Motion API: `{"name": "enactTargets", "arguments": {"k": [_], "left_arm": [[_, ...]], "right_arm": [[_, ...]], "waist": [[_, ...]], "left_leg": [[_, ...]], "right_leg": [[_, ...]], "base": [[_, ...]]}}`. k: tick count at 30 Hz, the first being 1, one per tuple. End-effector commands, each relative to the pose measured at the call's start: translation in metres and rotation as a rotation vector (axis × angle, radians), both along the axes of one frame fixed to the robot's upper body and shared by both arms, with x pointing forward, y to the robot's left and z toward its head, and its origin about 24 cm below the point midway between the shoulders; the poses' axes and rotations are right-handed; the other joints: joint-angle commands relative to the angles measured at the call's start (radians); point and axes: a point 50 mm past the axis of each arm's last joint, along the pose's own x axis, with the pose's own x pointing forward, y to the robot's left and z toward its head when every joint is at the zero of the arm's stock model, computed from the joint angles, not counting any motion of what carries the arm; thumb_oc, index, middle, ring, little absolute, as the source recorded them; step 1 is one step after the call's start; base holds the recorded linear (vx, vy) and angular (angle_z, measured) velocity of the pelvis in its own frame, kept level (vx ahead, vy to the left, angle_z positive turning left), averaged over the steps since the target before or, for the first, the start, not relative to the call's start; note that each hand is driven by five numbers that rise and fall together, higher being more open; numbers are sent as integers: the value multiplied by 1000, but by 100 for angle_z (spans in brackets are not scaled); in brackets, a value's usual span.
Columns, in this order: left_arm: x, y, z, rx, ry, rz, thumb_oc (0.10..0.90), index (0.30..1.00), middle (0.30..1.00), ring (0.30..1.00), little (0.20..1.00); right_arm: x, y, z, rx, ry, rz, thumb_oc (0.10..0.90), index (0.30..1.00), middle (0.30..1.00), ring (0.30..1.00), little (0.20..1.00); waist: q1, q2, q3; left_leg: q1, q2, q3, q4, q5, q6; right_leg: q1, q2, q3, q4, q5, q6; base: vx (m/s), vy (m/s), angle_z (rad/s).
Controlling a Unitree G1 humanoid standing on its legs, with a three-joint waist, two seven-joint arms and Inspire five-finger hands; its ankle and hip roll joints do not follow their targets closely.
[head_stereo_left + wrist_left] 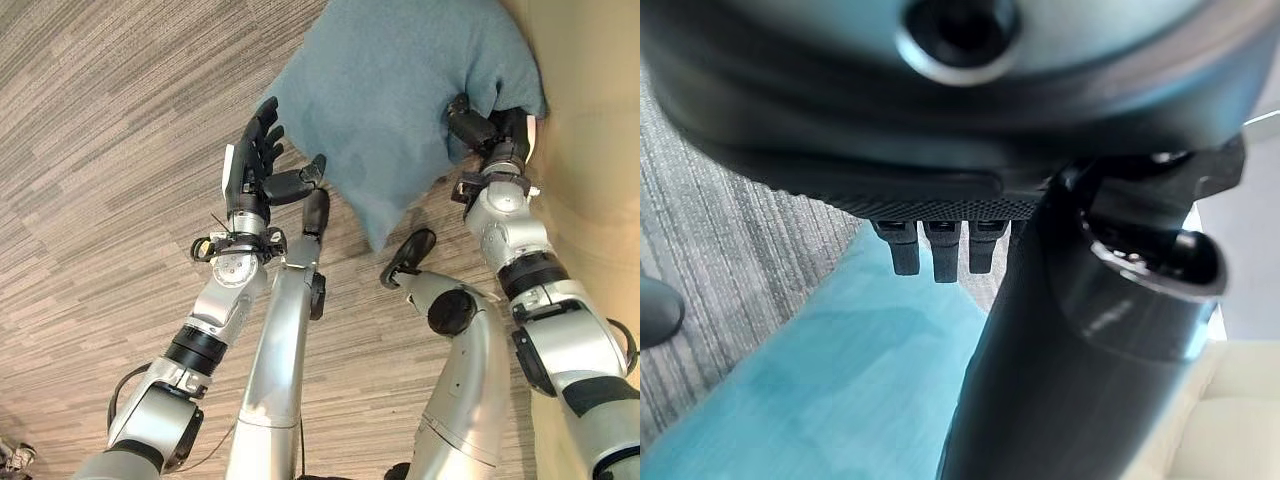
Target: Pick up all the scattered cushions and arrange them neatly on the sofa.
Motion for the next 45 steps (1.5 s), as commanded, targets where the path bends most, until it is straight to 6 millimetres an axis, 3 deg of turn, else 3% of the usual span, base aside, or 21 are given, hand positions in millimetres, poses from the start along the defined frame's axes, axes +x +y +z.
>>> {"name": "enactTargets", "arguments": {"k": [1,9,13,16,20,21,23,24,28,30,34,40,45], "left_arm": [[-15,11,-14,17,-34,52,800,900,900,900,900],[-23,25,-32,45,8,89,800,900,900,900,900],[-29,33,-46,53,54,107,800,900,900,900,900],[-40,46,-66,48,122,127,800,900,900,900,900],[-52,57,-82,51,173,134,800,900,900,900,900],[-55,60,-86,56,187,139,800,900,900,900,900],[-59,64,-90,59,200,141,800,900,900,900,900],[-68,71,-101,64,241,154,800,900,900,900,900],[-79,79,-115,72,298,169,800,900,900,900,900],[-89,83,-128,69,347,171,800,900,900,900,900],[-98,87,-142,61,411,159,800,900,900,900,900],[-102,90,-146,48,421,158,800,900,900,900,900],[-90,99,-134,104,382,152,800,900,900,900,900]], "right_arm": [[-12,33,19,-49,-217,85,400,300,300,300,300],[-35,22,1,-406,-237,12,400,300,300,300,300],[-41,19,-21,-401,-184,41,400,300,300,300,300],[-53,6,-49,-391,-103,56,400,300,300,300,300],[-67,-8,-64,-427,-65,49,400,300,300,300,300],[-71,-12,-66,-437,-63,44,400,300,300,300,300],[-75,-17,-67,-449,-57,38,400,300,300,300,300],[-83,-27,-64,-485,-63,32,400,300,300,300,300],[-92,-40,-56,-542,-85,15,400,300,300,300,300],[-99,-51,-37,-624,-124,8,400,300,300,300,300],[-108,-53,-11,-687,-200,38,400,300,300,300,300],[-117,-47,14,-709,-309,79,400,300,300,300,300],[-119,-35,41,-696,-423,144,400,300,300,300,300]], "waist": [[-43,-25,-171],[-78,-61,-208],[-85,-77,-225],[-96,-88,-246],[-110,-93,-267],[-114,-95,-268],[-115,-94,-272],[-126,-98,-300],[-139,-103,-340],[-154,-110,-384],[-176,-106,-447],[-193,-83,-517],[-215,-58,-567]], "left_leg": [[26,-15,24,-86,-95,65],[276,6,-6,-279,-67,49],[421,14,-7,-380,-51,43],[609,22,-7,-482,-37,35],[791,34,5,-573,-27,25],[830,37,17,-600,7,27],[873,39,19,-620,11,26],[948,44,33,-651,11,23],[1063,50,53,-700,9,19],[1155,56,81,-729,2,16],[1267,60,119,-789,0,10],[1370,58,169,-867,11,2],[1415,60,195,-878,0,-6]], "right_leg": [[45,81,132,-182,38,146],[273,109,88,-346,95,177],[407,117,70,-443,121,185],[585,130,44,-559,149,192],[764,145,25,-669,170,202],[812,148,11,-712,204,195],[855,155,8,-740,208,195],[939,166,6,-791,212,199],[1063,189,13,-865,219,204],[1165,205,27,-922,223,210],[1264,223,49,-990,235,224],[1354,235,72,-1077,262,240],[1407,237,87,-1130,281,248]], "base": [[-80,22,-6],[-35,2,-6],[-29,-16,-16],[-3,-27,-16],[20,-10,-13],[-33,8,-13],[17,9,-12],[71,5,-10],[124,20,-20],[128,45,-19],[102,28,-30],[102,36,-29],[52,31,-17]]}}
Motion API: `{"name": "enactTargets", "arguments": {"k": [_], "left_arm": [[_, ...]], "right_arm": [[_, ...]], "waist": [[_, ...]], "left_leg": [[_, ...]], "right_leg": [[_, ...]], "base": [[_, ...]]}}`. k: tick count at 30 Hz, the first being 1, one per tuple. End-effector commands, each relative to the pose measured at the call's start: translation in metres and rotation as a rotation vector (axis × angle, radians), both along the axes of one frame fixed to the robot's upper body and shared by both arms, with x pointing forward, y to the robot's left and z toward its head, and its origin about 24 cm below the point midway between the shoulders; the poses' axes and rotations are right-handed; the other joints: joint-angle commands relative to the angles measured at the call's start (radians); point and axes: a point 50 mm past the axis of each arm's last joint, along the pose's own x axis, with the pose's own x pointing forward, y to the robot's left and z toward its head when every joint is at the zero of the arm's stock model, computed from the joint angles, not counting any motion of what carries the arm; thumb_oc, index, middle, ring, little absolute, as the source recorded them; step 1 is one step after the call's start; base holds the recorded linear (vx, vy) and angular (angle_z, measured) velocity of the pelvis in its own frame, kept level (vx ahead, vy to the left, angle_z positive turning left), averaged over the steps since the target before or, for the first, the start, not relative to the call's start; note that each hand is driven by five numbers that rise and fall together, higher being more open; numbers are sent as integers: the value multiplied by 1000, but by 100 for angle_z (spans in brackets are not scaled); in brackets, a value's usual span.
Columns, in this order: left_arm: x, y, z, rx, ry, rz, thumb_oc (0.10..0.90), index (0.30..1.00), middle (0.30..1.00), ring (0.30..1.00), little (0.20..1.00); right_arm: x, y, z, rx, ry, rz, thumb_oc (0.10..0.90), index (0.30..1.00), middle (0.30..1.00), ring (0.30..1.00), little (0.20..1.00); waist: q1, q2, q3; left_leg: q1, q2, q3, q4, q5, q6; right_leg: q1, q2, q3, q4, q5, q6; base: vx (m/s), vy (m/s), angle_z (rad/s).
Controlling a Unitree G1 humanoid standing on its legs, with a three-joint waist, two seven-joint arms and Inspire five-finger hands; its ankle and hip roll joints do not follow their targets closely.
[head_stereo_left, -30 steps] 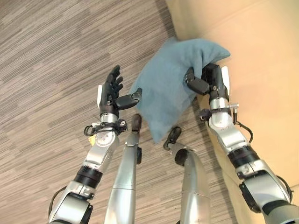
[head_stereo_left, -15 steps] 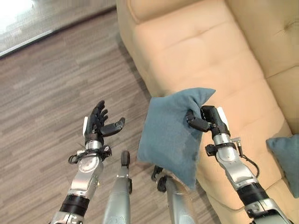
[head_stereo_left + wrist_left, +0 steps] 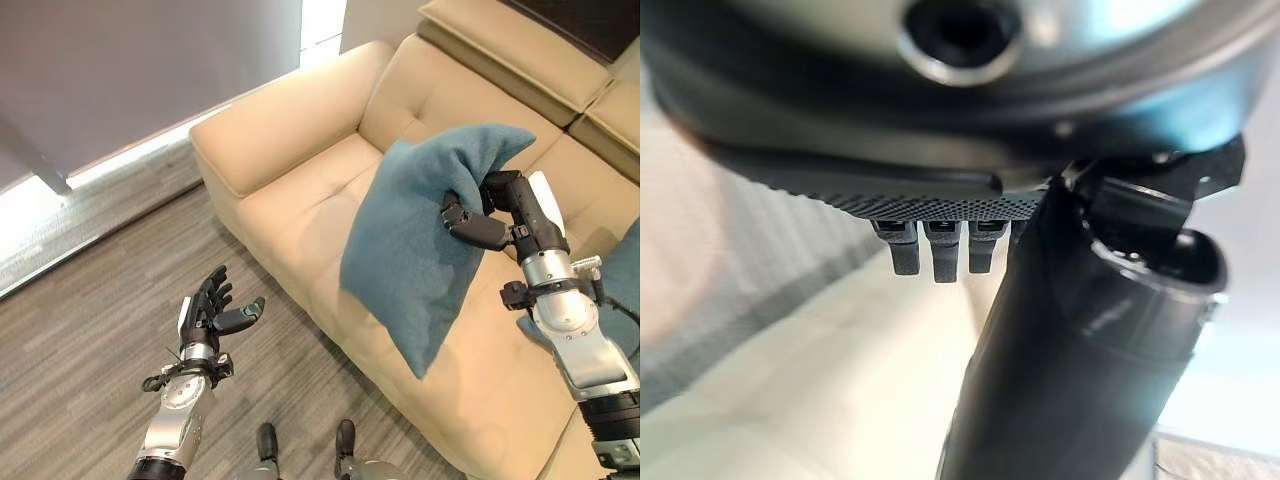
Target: Pick up all the scattered cushions and arrange them neatly on the sofa.
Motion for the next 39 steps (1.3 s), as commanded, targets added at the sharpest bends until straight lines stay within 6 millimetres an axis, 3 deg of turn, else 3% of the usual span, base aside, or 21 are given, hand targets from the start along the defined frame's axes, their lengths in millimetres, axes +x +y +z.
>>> {"name": "enactTargets", "arguments": {"k": [1,5,12,23,31,39], "left_arm": [[9,10,19,84,-105,-49,800,900,900,900,900],[19,14,30,97,-138,-55,800,900,900,900,900],[24,19,27,103,-111,-72,800,900,900,900,900],[17,8,-3,-37,7,-177,800,900,900,900,900],[7,-7,-24,-123,64,-206,800,900,900,900,900],[11,-6,-21,-120,55,-203,800,900,900,900,900]], "right_arm": [[-12,26,84,41,-404,206,400,300,300,300,300],[-11,35,96,22,-427,259,400,300,300,300,300],[-12,53,108,-27,-425,369,400,300,300,300,300],[-21,73,127,28,-464,544,400,300,300,300,300],[-46,83,152,17,-621,634,400,300,300,300,300],[-57,87,161,9,-678,670,400,300,300,300,300]], "waist": [[-19,-13,-238],[-29,-4,-256],[-49,3,-274],[-68,9,-289],[-70,7,-299],[-70,2,-305]], "left_leg": [[14,12,15,2,-144,-37],[30,16,29,2,-150,-38],[43,24,58,2,-157,-39],[53,29,81,2,-164,-38],[56,33,80,2,-167,-35],[57,35,74,2,-167,-37]], "right_leg": [[0,5,2,22,-104,74],[11,8,19,14,-99,75],[8,12,49,9,-88,79],[4,18,72,7,-83,80],[6,19,72,7,-85,79],[10,20,67,8,-90,76]], "base": [[33,23,-20],[35,19,-17],[21,13,-17],[9,11,-13],[4,2,-1],[0,0,0]]}}
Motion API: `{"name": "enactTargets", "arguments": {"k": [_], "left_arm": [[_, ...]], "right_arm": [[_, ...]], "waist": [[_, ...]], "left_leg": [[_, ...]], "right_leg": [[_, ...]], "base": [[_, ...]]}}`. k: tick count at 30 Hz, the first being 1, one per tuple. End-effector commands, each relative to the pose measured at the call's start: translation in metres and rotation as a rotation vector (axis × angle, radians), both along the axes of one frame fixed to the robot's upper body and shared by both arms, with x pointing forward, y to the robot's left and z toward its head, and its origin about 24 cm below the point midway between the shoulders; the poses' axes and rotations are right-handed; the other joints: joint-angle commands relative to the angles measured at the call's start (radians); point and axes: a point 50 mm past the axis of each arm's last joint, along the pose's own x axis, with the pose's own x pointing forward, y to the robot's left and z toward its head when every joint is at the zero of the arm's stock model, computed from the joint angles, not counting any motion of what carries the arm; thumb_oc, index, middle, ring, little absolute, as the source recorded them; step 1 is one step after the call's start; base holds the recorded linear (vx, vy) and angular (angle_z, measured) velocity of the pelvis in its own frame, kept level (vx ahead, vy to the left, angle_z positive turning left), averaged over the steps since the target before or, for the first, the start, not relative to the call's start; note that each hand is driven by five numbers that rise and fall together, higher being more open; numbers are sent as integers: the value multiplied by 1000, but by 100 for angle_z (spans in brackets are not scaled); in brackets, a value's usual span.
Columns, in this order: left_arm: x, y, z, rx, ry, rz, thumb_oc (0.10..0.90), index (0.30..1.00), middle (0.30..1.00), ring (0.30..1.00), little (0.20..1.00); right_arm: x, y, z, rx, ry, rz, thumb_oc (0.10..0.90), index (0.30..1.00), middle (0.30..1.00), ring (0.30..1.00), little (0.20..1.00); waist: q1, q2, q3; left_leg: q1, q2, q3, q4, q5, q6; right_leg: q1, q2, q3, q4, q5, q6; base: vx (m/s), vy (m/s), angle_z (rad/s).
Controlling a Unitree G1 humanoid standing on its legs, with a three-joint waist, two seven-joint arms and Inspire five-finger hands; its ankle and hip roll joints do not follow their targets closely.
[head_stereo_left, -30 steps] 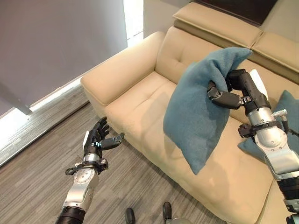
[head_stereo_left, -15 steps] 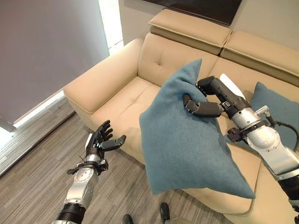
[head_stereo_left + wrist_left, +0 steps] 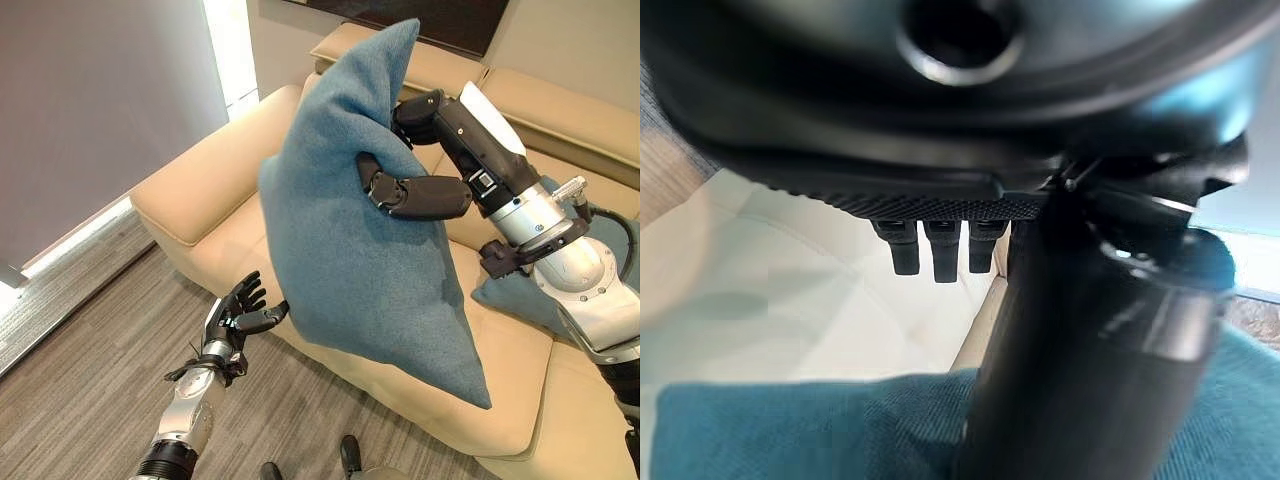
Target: Pick up all the scattered cushions and arrange them neatly on the sofa.
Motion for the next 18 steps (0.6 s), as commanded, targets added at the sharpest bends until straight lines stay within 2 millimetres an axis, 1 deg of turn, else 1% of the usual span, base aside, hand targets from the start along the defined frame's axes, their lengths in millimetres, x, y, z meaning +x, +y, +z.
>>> {"name": "enactTargets", "arguments": {"k": [1,5,10,14,18], "left_arm": [[2,12,3,62,-37,-21,800,900,900,900,900],[9,20,15,84,-81,-2,800,900,900,900,900],[14,18,22,68,-110,-1,800,900,900,900,900],[15,12,20,31,-102,-35,800,900,900,900,900],[14,5,12,-44,-62,-88,800,900,900,900,900]], "right_arm": [[-31,-3,75,271,-372,157,400,300,300,300,300],[-35,1,78,267,-383,190,400,300,300,300,300],[-36,1,79,280,-388,199,400,300,300,300,300],[-38,3,80,289,-388,219,400,300,300,300,300],[-39,7,81,303,-380,252,400,300,300,300,300]], "waist": [[8,-37,-237],[7,-36,-239],[7,-36,-240],[6,-36,-241],[1,-31,-242]], "left_leg": [[19,-14,-23,3,-140,-17],[19,-13,-24,3,-139,-17],[18,-13,-26,3,-139,-17],[19,-14,-28,3,-140,-17],[21,-15,-27,3,-140,-15]], "right_leg": [[28,-32,-46,8,-117,97],[27,-32,-48,8,-118,96],[27,-34,-49,9,-118,95],[26,-35,-51,9,-118,95],[26,-35,-49,10,-119,95]], "base": [[0,0,0],[0,0,0],[0,0,0],[0,0,0],[0,0,0]]}}
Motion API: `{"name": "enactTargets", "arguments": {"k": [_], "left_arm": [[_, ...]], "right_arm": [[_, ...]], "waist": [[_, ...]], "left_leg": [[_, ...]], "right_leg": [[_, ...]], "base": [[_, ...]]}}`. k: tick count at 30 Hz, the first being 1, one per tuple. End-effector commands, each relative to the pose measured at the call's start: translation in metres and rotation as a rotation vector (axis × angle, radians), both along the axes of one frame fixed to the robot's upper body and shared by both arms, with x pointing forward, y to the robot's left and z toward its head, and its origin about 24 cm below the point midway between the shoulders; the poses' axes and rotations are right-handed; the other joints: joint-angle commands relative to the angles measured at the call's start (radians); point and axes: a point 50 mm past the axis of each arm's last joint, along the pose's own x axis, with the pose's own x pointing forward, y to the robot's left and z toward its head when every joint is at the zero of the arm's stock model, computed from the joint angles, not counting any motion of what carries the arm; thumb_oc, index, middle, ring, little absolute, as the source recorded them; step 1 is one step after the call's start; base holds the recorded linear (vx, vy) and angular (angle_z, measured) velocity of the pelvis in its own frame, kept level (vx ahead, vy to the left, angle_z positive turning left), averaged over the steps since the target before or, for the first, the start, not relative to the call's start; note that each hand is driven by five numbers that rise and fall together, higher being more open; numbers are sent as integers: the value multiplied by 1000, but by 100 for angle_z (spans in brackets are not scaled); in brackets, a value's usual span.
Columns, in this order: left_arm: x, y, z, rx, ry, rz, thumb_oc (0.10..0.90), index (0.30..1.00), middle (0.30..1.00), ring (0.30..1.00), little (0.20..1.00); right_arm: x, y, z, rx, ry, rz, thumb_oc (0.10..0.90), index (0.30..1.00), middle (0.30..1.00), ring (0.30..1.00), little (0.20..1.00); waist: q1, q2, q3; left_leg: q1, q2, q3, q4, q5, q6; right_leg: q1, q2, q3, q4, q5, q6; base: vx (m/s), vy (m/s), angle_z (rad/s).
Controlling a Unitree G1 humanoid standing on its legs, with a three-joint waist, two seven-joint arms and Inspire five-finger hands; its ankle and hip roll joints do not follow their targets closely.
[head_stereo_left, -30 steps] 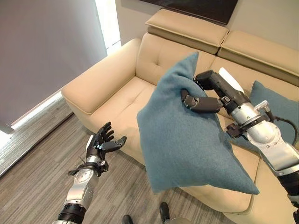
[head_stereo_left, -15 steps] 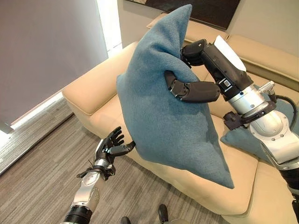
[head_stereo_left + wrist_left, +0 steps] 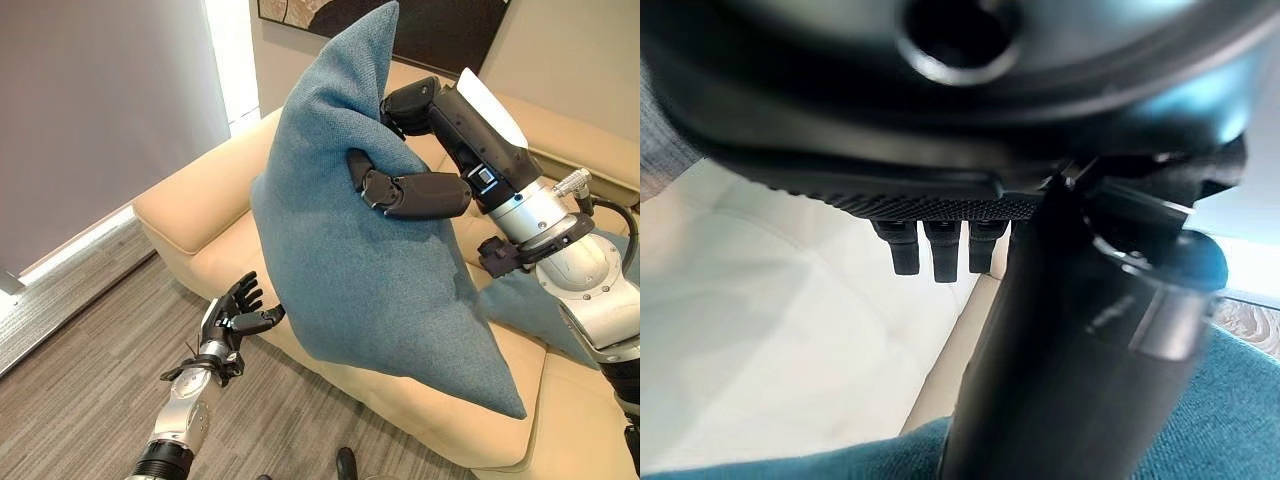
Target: Pick up all the scattered cushions and arrange them neatly on the sofa.
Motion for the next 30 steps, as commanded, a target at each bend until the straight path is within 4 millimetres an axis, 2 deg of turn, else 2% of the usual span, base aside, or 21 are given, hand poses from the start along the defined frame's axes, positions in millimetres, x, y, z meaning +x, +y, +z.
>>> {"name": "enactTargets", "arguments": {"k": [1,7,17,19,20,21,26,30], "left_arm": [[14,0,11,-23,-67,-86,800,900,900,900,900],[15,-14,7,-82,-52,-161,800,900,900,900,900],[25,-65,34,-203,-167,-368,800,900,900,900,900],[25,-75,39,-221,-188,-403,546,519,519,519,519],[25,-79,42,-235,-200,-416,519,479,479,479,479],[25,-84,45,-250,-214,-431,400,300,300,300,300],[23,-97,51,-287,-243,-468,400,300,300,300,300],[21,-98,48,-285,-239,-473,400,300,300,300,300]], "right_arm": [[-34,3,75,316,-341,225,400,300,300,300,300],[-33,8,74,325,-337,242,400,300,300,300,300],[-25,22,54,347,-275,255,400,300,300,300,300],[-23,23,48,359,-256,251,400,300,300,300,300],[-22,24,46,358,-252,247,400,300,300,300,300],[-21,25,43,361,-244,242,400,300,300,300,300],[-18,27,32,365,-217,228,400,300,300,300,300],[-16,26,25,365,-195,209,400,300,300,300,300]], "waist": [[6,-21,-206],[2,-15,-209],[0,-9,-198],[1,-10,-195],[1,-10,-194],[3,-10,-193],[6,-11,-188],[9,-11,-187]], "left_leg": [[20,-14,-27,3,-141,-15],[20,-15,-28,3,-142,-12],[18,-19,-38,3,-143,-5],[18,-19,-39,3,-144,-3],[18,-20,-40,3,-144,-3],[18,-20,-41,3,-144,-2],[19,-20,-45,3,-144,0],[20,-20,-46,3,-143,0]], "right_leg": [[27,-34,-49,10,-119,94],[28,-36,-49,11,-120,94],[25,-38,-50,14,-122,89],[24,-39,-51,15,-122,88],[24,-39,-51,15,-123,87],[24,-39,-50,15,-123,87],[26,-40,-50,16,-125,84],[27,-40,-52,16,-126,82]], "base": [[0,0,0],[0,0,0],[0,0,0],[0,0,0],[0,0,0],[0,0,0],[0,0,0],[0,0,0]]}}
